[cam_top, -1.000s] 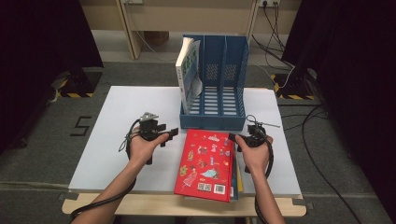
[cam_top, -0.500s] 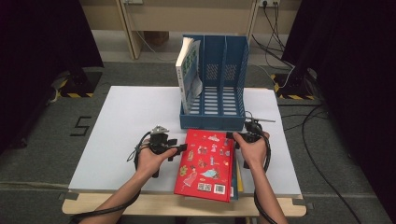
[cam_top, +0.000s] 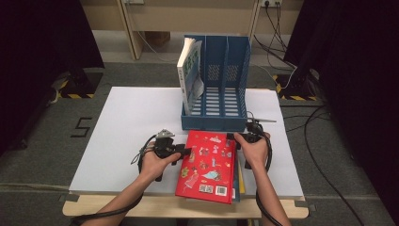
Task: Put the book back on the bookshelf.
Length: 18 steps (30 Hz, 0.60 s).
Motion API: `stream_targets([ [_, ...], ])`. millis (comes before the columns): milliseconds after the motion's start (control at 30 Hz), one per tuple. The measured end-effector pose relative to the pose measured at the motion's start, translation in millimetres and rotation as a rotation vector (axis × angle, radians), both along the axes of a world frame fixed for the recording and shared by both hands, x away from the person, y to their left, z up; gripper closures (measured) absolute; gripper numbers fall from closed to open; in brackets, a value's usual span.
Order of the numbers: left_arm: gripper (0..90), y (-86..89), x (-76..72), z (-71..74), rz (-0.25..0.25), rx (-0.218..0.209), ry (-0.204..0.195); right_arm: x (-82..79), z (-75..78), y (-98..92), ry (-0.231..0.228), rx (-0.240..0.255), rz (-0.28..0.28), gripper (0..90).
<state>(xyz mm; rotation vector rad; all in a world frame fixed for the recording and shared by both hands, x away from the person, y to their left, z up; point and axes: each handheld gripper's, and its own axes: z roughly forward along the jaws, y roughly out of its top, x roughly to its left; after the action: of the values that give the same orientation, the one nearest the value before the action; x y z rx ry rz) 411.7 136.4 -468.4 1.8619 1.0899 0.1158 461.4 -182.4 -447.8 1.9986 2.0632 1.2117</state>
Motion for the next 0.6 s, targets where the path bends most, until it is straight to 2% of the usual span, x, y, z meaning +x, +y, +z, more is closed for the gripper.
stream_targets([
  [200, 59.7, 0.2, 0.1, -1.0, -0.004, -0.004, 0.008, 0.4, -0.8, -0.6, -0.003, 0.007, 0.002, 52.0],
  [467, 60.7, 0.4, -1.7, -2.5, 0.001, -0.005, 0.002, 0.9, 1.4, -0.4, 0.020, 0.025, 0.002, 53.5],
  [600, 61.2, -0.3, -4.2, -3.4, 0.007, 0.004, -0.018, -0.8, 1.9, -2.3, 0.015, 0.039, 0.006, 54.3],
])
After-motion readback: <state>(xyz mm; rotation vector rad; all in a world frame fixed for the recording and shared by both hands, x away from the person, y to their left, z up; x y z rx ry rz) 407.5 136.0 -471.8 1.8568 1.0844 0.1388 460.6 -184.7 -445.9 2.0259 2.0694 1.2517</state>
